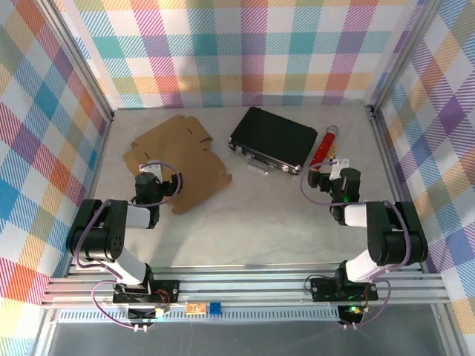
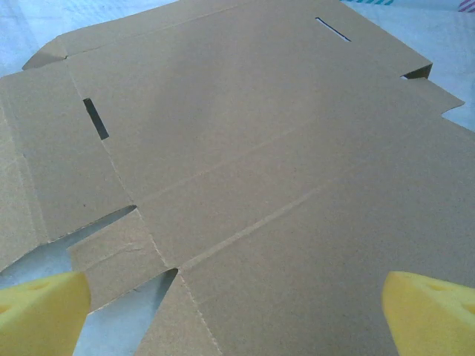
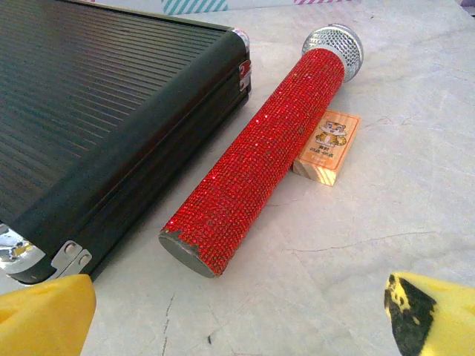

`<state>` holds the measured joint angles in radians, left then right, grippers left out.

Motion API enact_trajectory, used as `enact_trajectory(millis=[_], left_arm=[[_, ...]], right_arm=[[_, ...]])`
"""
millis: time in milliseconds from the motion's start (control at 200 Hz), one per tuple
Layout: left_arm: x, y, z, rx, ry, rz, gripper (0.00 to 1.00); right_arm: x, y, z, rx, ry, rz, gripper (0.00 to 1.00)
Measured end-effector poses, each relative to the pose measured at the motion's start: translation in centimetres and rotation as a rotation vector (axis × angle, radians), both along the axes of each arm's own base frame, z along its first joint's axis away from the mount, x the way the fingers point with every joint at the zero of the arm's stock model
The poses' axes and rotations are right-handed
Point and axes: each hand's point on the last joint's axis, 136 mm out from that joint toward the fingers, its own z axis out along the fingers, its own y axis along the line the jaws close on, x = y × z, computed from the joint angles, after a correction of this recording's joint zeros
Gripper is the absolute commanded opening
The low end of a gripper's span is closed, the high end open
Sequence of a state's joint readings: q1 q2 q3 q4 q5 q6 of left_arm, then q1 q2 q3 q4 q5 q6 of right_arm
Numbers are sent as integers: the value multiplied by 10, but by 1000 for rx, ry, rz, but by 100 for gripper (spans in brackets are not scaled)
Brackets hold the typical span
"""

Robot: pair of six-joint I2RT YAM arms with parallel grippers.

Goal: Fold the paper box

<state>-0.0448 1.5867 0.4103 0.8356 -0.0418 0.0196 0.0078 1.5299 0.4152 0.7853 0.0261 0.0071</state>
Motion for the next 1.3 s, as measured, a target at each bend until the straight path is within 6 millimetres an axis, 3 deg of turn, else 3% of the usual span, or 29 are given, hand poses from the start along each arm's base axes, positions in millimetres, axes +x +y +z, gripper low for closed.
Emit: enact_trajectory(millis=[840, 875, 940, 1075, 1155, 1185, 1255, 1300], left_arm=[[0, 0, -2, 7, 53, 1, 100], [2, 0, 4, 15, 69, 12, 100], [10, -1, 34, 22, 39, 30, 100], [30, 1, 132, -62, -110, 144, 100], [62, 3, 177, -162, -75, 226, 100], [83, 3, 191, -209, -48, 246, 100], [130, -5, 199, -315, 44, 230, 100], [157, -11, 184, -376, 130, 207, 100]], right_arm=[[-1, -1, 2, -8, 1, -16, 99], [-4, -1, 7, -18, 0, -31, 99], [-9, 2, 29, -37, -45, -51, 99], [-14, 11, 106, 71, -188, -82, 99], [2, 8, 136, 231, -95, -176, 99], [11, 7, 148, 305, -45, -227, 99], [30, 14, 168, 426, 44, -254, 99], [41, 26, 169, 487, 120, -230, 99]])
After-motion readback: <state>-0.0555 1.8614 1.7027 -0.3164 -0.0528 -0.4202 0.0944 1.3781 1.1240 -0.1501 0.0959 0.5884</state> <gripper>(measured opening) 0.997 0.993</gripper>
